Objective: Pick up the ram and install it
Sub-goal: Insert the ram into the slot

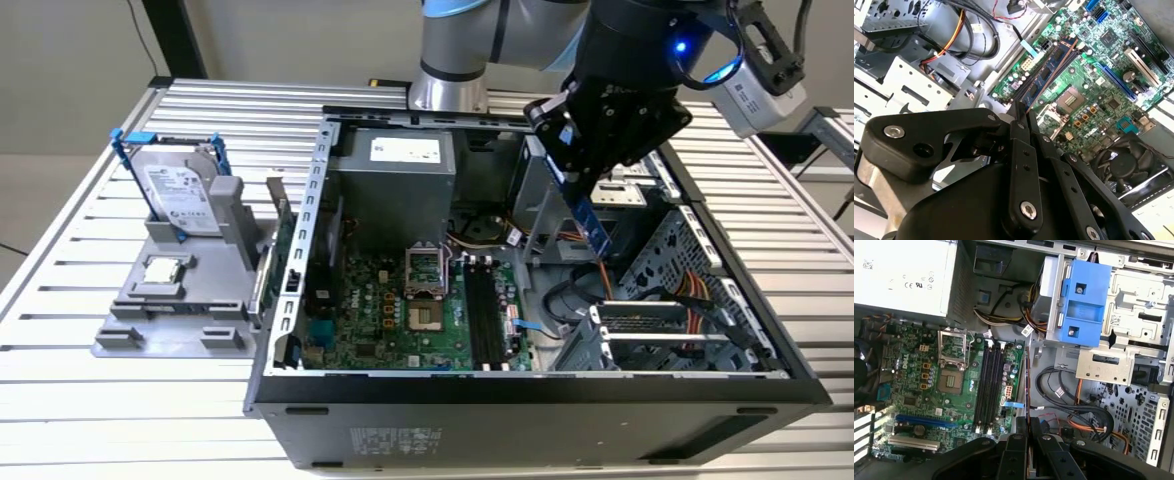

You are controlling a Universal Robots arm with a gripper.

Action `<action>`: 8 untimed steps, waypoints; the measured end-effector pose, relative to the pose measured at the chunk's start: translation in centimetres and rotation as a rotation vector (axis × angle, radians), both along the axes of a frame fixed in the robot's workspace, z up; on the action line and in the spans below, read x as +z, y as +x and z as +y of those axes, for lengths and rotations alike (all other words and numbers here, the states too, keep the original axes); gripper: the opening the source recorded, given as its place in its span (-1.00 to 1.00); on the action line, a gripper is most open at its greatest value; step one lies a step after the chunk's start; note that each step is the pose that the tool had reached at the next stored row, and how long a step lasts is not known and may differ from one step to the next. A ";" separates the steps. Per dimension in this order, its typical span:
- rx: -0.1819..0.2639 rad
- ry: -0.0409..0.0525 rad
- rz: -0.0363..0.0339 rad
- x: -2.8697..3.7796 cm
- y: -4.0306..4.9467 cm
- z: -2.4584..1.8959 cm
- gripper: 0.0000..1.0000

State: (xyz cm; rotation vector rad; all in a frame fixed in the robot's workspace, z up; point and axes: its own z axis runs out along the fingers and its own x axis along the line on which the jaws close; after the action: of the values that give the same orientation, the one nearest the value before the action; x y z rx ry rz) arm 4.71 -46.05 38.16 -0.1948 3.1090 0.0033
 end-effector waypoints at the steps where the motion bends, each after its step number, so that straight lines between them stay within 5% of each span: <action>1: 0.000 0.0000 0.0000 0.00 0.00 0.00 -1.00; 8: 0.000 0.0000 0.0000 -0.23 0.00 0.00 -1.00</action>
State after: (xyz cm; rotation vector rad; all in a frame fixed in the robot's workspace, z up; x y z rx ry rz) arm 4.71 -46.04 37.93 -0.1947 3.1090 0.0033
